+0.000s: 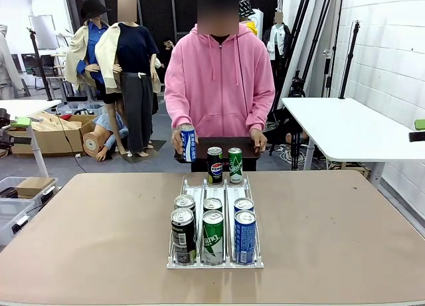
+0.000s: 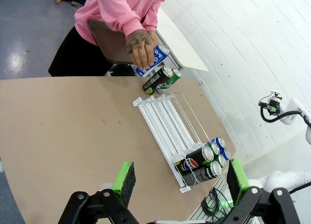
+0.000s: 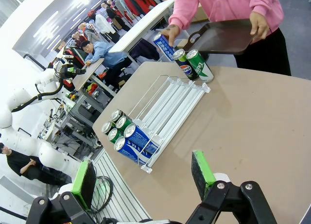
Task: Retrieve and hand over the desired beverage to the person.
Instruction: Pick up a can of the same type that the person held from the Automatic Can Dispenser.
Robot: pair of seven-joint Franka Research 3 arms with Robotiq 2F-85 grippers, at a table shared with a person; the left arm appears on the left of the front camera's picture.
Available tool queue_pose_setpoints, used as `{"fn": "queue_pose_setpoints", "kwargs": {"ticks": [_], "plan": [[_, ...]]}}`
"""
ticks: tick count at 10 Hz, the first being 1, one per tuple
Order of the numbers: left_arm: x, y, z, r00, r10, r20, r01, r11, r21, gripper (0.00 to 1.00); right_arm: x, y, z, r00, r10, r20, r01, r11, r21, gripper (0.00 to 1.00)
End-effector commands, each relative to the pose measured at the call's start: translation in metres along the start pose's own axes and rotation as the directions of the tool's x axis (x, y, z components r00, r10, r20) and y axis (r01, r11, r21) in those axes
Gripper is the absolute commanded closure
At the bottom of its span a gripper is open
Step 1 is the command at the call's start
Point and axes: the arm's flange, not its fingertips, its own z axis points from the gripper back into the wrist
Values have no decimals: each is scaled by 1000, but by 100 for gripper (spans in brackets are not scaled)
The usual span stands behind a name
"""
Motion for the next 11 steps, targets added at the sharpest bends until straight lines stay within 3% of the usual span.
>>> {"fn": "queue_pose_setpoints", "kwargs": {"ticks": [1,11], "plan": [[1,-1,1,1000,8,6,-8,1000,-3,0,-1,1,-1,1000,2,3,-2,1000,5,0],[1,-1,1,1000,8,6,-8,1000,-3,0,-1,1,-1,1000,2,3,-2,1000,5,0]]}}
